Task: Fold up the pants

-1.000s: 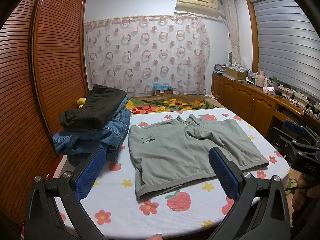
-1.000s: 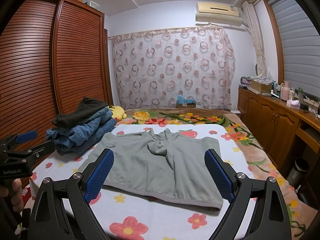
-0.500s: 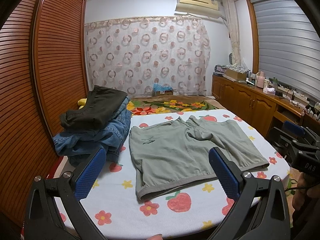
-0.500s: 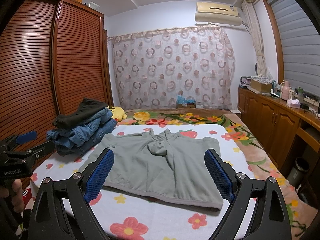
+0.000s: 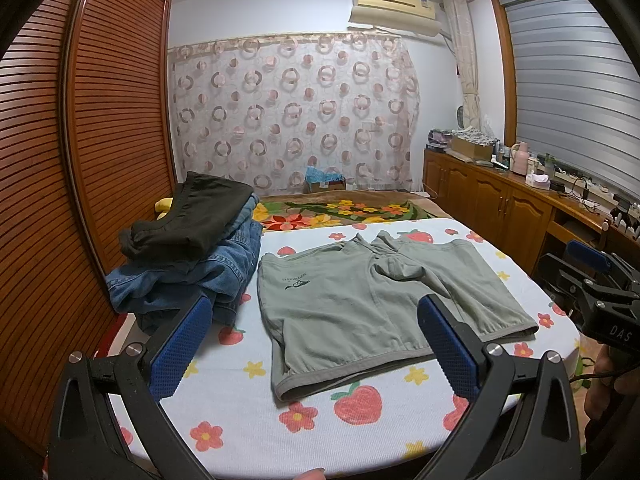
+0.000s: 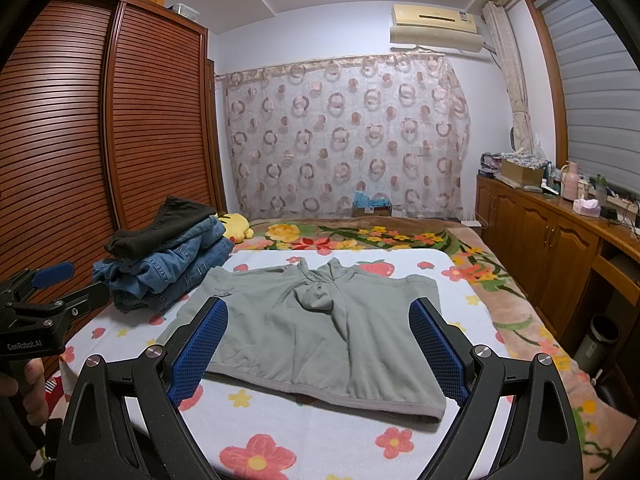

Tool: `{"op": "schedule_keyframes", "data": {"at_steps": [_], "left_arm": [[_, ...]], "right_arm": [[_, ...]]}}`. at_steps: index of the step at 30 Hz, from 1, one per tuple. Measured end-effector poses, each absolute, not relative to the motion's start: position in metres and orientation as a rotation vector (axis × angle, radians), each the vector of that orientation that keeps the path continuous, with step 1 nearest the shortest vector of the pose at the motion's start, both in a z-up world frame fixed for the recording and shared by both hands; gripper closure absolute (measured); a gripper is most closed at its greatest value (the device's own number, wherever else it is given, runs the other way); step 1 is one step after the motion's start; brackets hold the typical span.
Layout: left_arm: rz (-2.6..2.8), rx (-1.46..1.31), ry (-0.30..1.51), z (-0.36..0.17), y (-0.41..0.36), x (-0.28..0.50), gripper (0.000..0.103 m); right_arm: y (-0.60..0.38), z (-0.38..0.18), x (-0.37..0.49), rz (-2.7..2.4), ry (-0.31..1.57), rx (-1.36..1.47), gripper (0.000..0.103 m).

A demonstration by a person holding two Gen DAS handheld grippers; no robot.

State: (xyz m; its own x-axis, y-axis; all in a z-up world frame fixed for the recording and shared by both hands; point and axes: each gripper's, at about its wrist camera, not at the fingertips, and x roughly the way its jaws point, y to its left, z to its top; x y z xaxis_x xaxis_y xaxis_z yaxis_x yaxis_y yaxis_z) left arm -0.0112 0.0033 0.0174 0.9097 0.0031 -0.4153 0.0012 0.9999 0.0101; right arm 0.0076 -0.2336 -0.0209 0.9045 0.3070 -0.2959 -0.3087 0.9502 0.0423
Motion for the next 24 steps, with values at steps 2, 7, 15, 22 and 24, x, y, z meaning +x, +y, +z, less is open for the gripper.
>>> {"op": "schedule_keyframes", "data": {"at_steps": [2, 7, 15, 22, 24], "left_arm": [[0.001, 0.012, 0.426, 0.02, 0.001, -0.013, 0.0], [0.0, 0.012, 0.425, 0.023, 0.001, -0.014, 0.0], [0.001, 0.014, 0.423, 0.029, -0.002, -0.018, 0.0], [0.001, 0.015, 0.422, 0.027, -0.002, -0.017, 0.0], [0.0, 0.015, 0.421, 0.026, -0.003, -0.017, 0.0]], "right_arm": [[-0.234, -0.021, 0.008, 0.318, 0.305, -0.005, 0.01], [-0.234, -0.019, 0.008, 0.318, 0.301, -0.007, 0.01], [-0.233, -0.019, 0.007, 0.318, 0.3, -0.007, 0.01], [-0.234, -0.019, 0.007, 0.318, 0.299, -0.006, 0.01], [-0.234, -0.019, 0.007, 0.318, 0.299, -0.006, 0.01]]}}
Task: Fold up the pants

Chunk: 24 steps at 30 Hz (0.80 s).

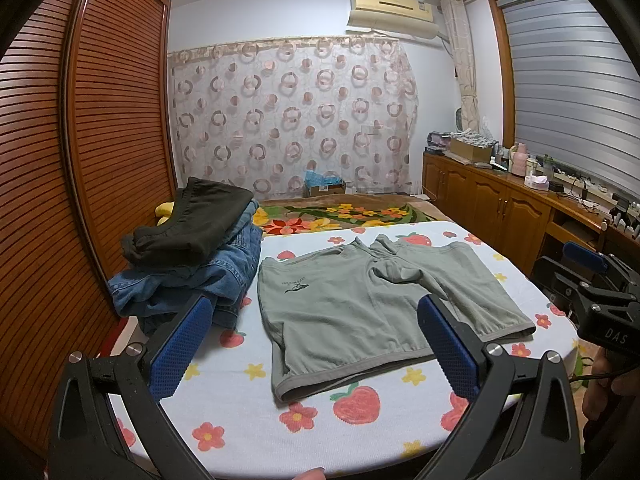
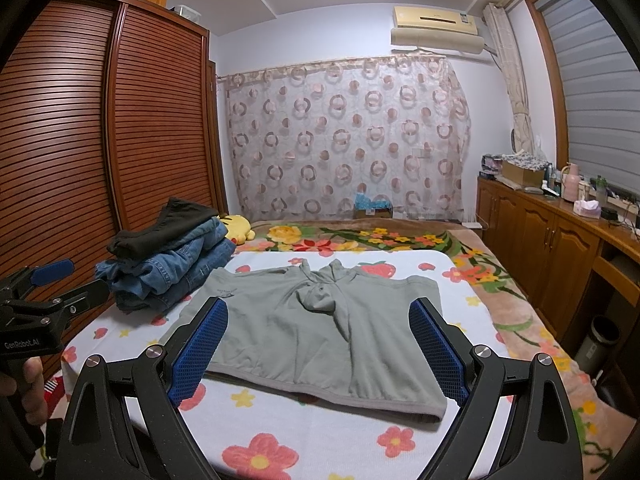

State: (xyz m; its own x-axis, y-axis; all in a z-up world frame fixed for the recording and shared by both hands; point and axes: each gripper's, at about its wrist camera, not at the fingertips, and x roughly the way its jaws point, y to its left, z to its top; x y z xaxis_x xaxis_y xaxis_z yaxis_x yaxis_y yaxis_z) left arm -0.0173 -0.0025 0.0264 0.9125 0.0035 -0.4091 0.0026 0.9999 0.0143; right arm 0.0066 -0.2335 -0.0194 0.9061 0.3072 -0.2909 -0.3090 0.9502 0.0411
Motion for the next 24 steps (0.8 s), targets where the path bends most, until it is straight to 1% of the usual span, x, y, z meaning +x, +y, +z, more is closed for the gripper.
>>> {"op": "schedule_keyframes", "data": {"at_steps": [16, 20, 24], "left_arm": [[0.021, 0.016, 0.428, 0.035, -0.004, -0.016, 0.0], [0.028, 0.028, 0.424, 0.025, -0.001, -0.007, 0.0], [0.005, 0.022, 0.465, 0.01, -0.001, 0.009, 0.0]], "right_arm": [[-0.234, -0.026, 0.009, 0.319, 0.316, -0.009, 0.01], [-0.235, -0.026, 0.011, 0.313, 0.325, -0.007, 0.01], [-0.237, -0.028, 0.016, 0.299, 0.332, -0.012, 0.01]]}}
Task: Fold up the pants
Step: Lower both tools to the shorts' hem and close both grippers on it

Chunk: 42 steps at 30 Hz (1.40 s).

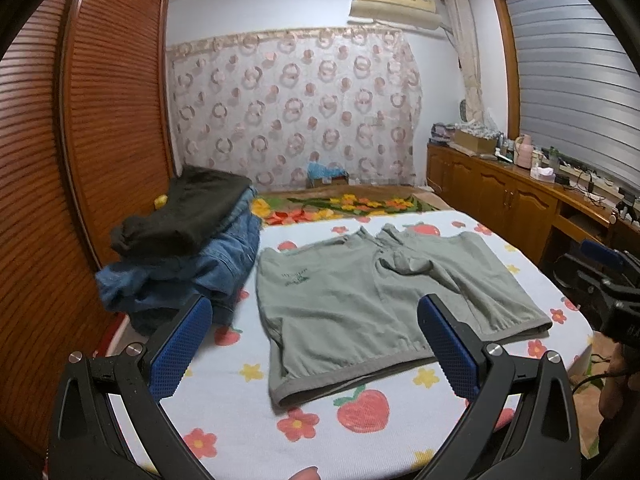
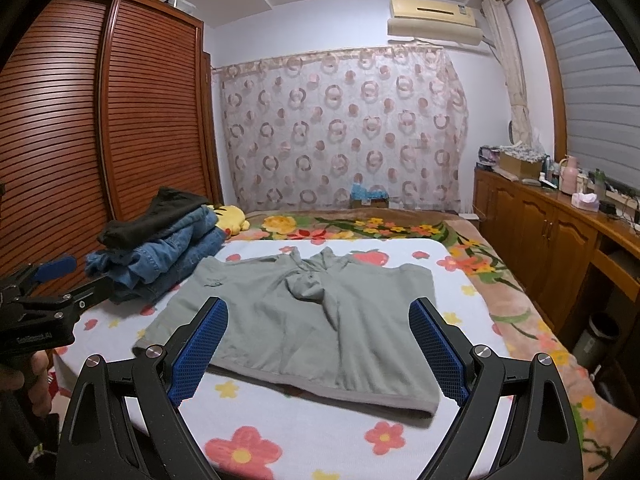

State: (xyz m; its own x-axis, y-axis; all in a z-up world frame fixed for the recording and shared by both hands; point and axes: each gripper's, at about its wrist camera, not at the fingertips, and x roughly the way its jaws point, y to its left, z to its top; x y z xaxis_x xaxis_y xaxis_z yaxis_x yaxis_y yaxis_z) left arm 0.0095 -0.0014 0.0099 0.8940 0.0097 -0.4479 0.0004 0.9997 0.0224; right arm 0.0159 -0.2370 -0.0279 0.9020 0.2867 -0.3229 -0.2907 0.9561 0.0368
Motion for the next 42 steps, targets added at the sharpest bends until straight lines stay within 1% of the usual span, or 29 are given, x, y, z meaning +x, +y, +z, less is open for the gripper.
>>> {"op": "schedule_keyframes", "data": {"at_steps": [5, 13, 18, 19, 25, 30, 33, 35, 36, 38, 40, 42], "left_arm": [[-0.041, 0.018, 0.523, -0.005, -0.002, 0.027, 0.0], [-0.104, 0.028, 0.553, -0.025, 0.0, 0.039, 0.0], [-0.131, 0.021, 0.594, -0.038, 0.01, 0.046, 0.001], [-0.133, 0.018, 0.606, -0.041, 0.012, 0.047, 0.001], [-0.127, 0.006, 0.697, -0.069, 0.029, 0.048, 0.009], [-0.135, 0.0, 0.75, -0.086, 0.035, 0.045, 0.011], [-0.128, 0.0, 0.776, -0.094, 0.04, 0.045, 0.017], [-0.123, -0.023, 0.787, -0.096, 0.046, 0.045, 0.026], [-0.122, -0.03, 0.788, -0.096, 0.049, 0.046, 0.028], [-0.117, -0.029, 0.791, -0.096, 0.053, 0.047, 0.041], [-0.119, -0.025, 0.791, -0.096, 0.054, 0.048, 0.047], [-0.123, -0.023, 0.802, -0.098, 0.053, 0.05, 0.051]], "right_arm": [[-0.242, -0.03, 0.023, 0.288, 0.347, -0.007, 0.01], [-0.243, -0.033, 0.028, 0.27, 0.367, -0.021, 0.01], [-0.246, -0.036, 0.032, 0.268, 0.39, -0.019, 0.013], [-0.247, -0.037, 0.033, 0.269, 0.397, -0.02, 0.015], [-0.252, -0.046, 0.038, 0.265, 0.452, -0.033, 0.02], [-0.259, -0.048, 0.042, 0.261, 0.513, -0.033, 0.022], [-0.262, -0.048, 0.04, 0.257, 0.542, -0.033, 0.024], [-0.262, -0.047, 0.041, 0.254, 0.566, -0.042, 0.026], [-0.262, -0.046, 0.041, 0.252, 0.578, -0.045, 0.029], [-0.262, -0.044, 0.042, 0.253, 0.603, -0.044, 0.032], [-0.259, -0.041, 0.046, 0.252, 0.624, -0.045, 0.036], [-0.258, -0.039, 0.05, 0.252, 0.643, -0.048, 0.037]]}}
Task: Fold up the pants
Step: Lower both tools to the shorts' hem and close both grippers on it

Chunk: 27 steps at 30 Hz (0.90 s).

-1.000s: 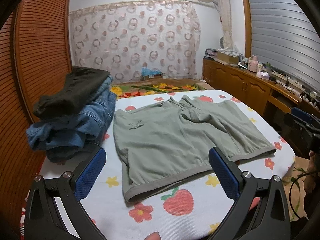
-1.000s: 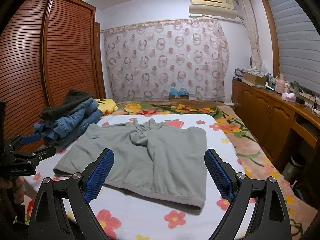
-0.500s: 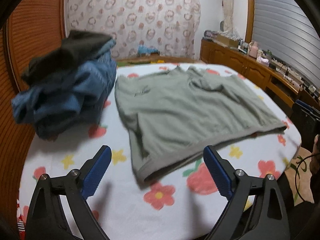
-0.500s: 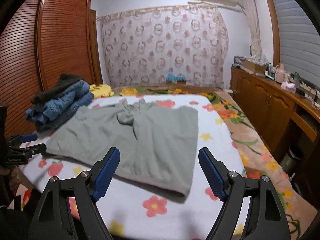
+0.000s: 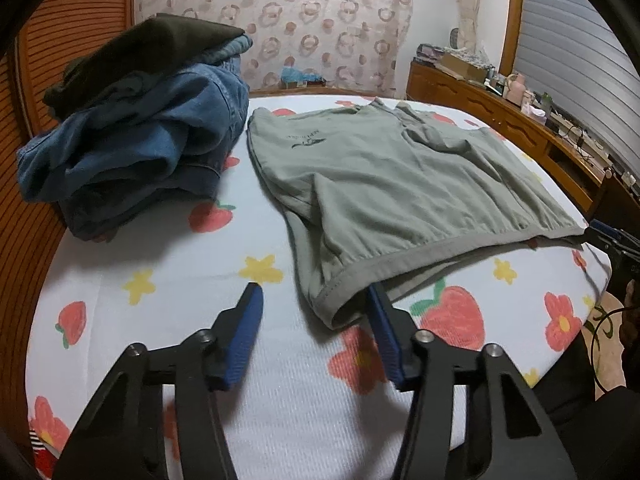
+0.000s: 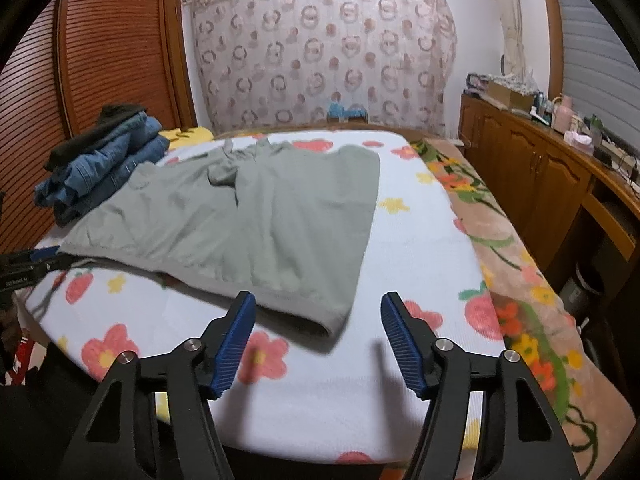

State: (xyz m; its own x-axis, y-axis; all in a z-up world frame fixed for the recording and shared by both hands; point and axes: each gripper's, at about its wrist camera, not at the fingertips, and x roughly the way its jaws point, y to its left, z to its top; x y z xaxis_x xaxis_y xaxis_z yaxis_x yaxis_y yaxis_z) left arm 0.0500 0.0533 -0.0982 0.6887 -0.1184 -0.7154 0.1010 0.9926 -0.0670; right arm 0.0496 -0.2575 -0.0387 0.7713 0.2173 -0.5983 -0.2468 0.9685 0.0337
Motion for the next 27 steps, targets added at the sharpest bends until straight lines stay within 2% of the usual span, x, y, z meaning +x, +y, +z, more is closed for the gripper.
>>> {"op": "schedule_keyframes", "data": {"at_steps": [5, 7, 10, 12, 13, 16, 27], "left_arm": [[-0.137, -0.014, 0.8, -0.096, 0.052, 0.052, 0.064], [-0.138, -0.014, 0.801, -0.095, 0.052, 0.054, 0.067], [-0.14, -0.013, 0.791, -0.093, 0.051, 0.054, 0.076], [-0.15, -0.012, 0.784, -0.091, 0.05, 0.053, 0.083], [-0.152, -0.01, 0.777, -0.089, 0.05, 0.051, 0.09], [-0.162, -0.007, 0.768, -0.084, 0.048, 0.047, 0.093], [-0.205, 0.005, 0.716, -0.051, 0.041, 0.021, 0.093]], "right_arm": [[-0.256, -0.031, 0.049, 0.261, 0.675, -0.066, 0.043], [-0.257, -0.027, 0.048, 0.249, 0.677, -0.074, 0.052], [-0.257, -0.022, 0.047, 0.242, 0.683, -0.077, 0.079], [-0.256, -0.019, 0.044, 0.255, 0.679, -0.079, 0.087], [-0.257, -0.017, 0.042, 0.255, 0.673, -0.083, 0.091], [-0.259, -0.013, 0.035, 0.261, 0.655, -0.084, 0.094], [-0.28, -0.003, 0.036, 0.297, 0.615, -0.071, 0.097]]}}
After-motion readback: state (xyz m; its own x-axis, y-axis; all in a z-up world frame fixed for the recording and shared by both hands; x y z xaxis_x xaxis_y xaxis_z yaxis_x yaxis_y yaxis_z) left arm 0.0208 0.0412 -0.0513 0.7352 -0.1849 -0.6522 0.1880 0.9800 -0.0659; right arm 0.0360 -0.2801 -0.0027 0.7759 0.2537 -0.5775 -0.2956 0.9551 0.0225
